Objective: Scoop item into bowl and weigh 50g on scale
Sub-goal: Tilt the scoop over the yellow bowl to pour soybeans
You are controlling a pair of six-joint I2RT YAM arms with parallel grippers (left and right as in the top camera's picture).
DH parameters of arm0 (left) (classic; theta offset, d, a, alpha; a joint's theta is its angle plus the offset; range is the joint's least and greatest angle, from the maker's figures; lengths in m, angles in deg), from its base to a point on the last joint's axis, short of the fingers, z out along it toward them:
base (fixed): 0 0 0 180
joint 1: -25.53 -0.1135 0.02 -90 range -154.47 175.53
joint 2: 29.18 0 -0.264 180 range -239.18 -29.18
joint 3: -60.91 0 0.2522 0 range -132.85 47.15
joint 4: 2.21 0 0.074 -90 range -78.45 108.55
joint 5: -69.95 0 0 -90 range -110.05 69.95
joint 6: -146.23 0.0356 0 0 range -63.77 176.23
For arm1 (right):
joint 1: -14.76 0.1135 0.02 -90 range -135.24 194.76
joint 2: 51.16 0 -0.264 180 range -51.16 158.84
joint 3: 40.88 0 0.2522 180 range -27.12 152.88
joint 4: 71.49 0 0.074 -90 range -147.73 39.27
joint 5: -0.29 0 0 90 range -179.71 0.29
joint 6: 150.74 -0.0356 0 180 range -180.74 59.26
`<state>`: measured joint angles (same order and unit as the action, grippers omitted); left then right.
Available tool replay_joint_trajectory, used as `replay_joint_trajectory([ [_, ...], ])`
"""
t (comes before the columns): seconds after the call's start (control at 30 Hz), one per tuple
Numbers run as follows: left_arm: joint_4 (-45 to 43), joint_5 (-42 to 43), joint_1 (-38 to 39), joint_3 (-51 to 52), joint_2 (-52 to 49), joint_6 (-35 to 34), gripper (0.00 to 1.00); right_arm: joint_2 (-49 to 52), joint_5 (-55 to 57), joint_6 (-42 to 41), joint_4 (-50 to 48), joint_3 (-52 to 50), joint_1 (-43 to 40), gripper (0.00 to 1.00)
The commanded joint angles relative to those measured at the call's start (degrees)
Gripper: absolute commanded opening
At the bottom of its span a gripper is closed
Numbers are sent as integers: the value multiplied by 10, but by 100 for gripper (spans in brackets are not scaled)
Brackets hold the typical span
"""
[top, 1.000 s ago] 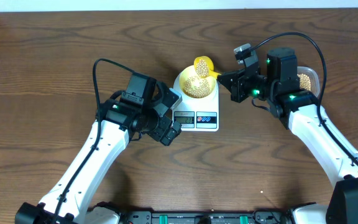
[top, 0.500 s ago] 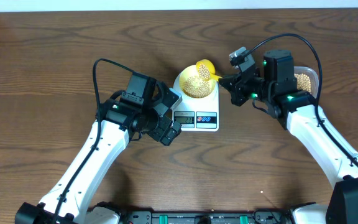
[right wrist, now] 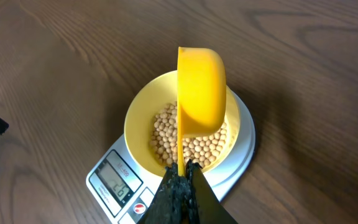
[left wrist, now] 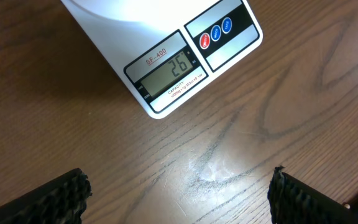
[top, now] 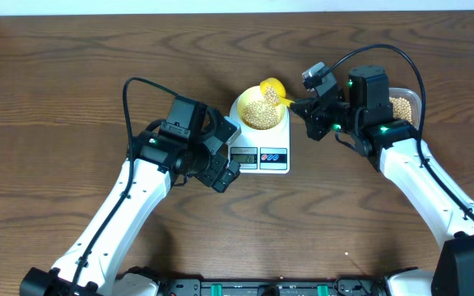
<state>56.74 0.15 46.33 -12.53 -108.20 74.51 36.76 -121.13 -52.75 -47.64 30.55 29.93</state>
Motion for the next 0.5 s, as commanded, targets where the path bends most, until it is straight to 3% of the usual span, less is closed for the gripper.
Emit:
replay_joint_trajectory([
  [0.0, 2, -4, 1, 1, 2, 10, 94, 2, 0, 19, 0, 3, 4, 1],
  [0.47, 2, -4, 1, 1, 2, 10, 94, 2, 12, 20, -11, 3, 4, 1],
])
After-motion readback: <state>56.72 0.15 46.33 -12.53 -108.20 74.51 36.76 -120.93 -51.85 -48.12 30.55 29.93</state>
